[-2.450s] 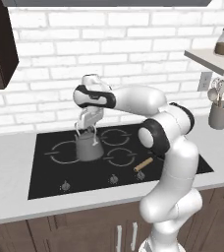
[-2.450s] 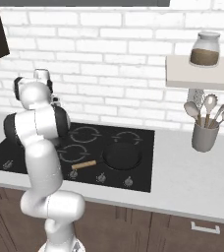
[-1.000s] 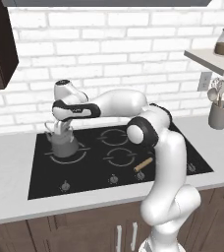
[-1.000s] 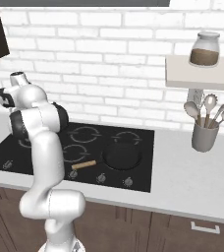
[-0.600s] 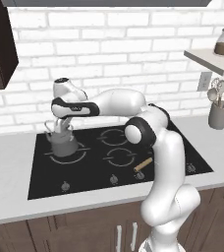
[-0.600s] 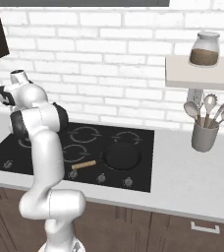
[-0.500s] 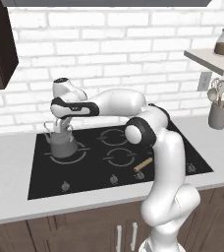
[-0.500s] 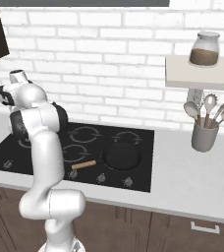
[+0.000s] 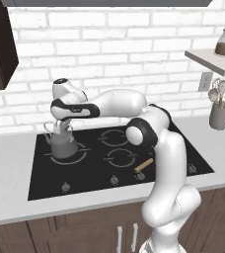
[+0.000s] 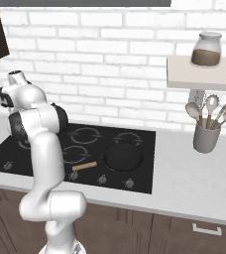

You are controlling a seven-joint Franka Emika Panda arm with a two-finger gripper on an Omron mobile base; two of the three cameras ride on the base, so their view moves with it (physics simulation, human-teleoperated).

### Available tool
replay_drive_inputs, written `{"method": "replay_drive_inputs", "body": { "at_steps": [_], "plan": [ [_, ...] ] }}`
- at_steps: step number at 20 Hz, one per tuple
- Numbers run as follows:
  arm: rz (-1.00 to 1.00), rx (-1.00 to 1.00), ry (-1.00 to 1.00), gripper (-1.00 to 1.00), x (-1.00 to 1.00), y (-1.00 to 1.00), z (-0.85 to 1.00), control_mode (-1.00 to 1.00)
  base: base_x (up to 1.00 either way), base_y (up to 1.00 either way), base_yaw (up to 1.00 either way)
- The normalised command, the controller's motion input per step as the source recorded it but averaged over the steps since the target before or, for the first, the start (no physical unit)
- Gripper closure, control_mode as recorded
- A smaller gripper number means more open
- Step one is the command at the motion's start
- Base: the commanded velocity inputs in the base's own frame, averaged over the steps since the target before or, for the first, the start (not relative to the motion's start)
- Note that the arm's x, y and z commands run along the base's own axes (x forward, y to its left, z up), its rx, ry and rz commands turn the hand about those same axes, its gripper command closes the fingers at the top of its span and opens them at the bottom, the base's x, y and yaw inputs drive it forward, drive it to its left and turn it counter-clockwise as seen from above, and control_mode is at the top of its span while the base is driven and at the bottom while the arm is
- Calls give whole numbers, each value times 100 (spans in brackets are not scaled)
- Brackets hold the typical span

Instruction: Pick the kettle from the counter and place it on a stove burner. Then turn the burner on.

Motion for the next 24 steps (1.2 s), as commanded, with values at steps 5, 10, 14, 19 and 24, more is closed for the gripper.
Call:
{"method": "replay_drive_inputs", "body": {
  "at_steps": [5,10,14,19,24],
  "plan": [
    [0,2,-10,100,0,0,0,-100,0,0,0],
    [0,2,0,100,0,0,-1,-100,0,0,0],
    [0,0,0,-100,0,0,0,-100,0,0,0],
    [0,0,0,-100,0,0,0,-100,0,0,0],
    [0,0,0,-100,-1,0,0,-100,0,0,0]
  ]
}}
